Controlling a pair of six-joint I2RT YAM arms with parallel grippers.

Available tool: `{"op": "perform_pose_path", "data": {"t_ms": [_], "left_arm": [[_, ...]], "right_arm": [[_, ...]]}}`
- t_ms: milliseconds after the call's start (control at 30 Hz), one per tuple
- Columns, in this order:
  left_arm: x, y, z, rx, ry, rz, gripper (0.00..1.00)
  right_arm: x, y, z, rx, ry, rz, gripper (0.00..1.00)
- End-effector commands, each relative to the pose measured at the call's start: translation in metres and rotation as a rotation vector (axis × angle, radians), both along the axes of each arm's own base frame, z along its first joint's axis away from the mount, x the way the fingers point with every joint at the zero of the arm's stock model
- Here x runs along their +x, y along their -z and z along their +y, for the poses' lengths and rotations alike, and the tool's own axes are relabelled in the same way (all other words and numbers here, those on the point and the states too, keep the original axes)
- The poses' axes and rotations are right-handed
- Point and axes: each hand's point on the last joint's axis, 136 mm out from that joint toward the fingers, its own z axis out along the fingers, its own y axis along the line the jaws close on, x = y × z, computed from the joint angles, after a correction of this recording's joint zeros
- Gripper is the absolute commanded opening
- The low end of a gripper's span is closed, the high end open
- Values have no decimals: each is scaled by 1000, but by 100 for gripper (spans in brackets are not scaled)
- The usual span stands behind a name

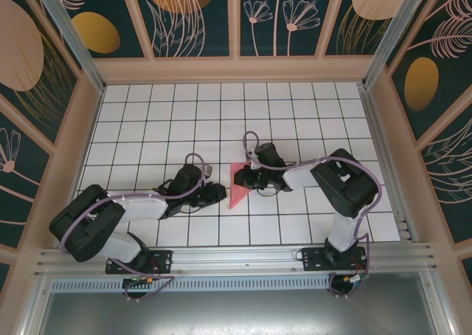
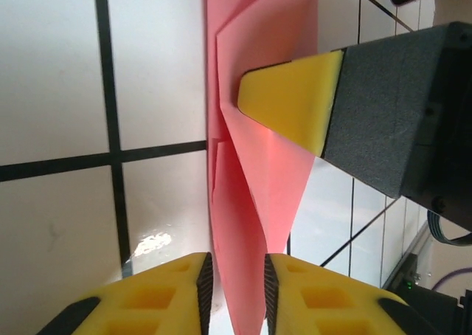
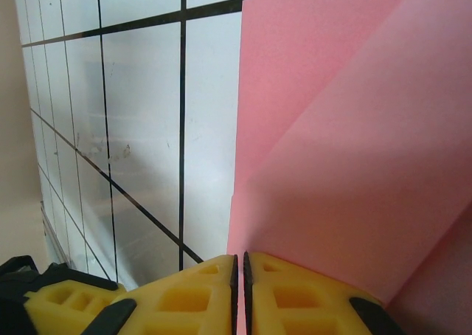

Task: Fold a paper plane with a square sheet of paper (pick it up from the middle)
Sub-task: Fourth fold the wing at the center of the table.

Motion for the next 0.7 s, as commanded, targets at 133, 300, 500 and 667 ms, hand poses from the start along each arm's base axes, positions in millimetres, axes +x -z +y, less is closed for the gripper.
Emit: {"op": "perform_pose_path", "data": {"t_ms": [133,300,500,667], "left_arm": [[8,-3,5,26,-45,-6,28],[9,-10,-7,-19,-5,-16,33],[8,-6,-17,-10,58,-1,32],[10,-8,-24,-17,75,-8,28]], "right_arm": [[-15,35,-15,-117,49,94,14],[-18,36,-15,-110,89,111,14],[-18,37,-17,-123,97,107,14],[-18,39,-19,-133,97,110,14]]}}
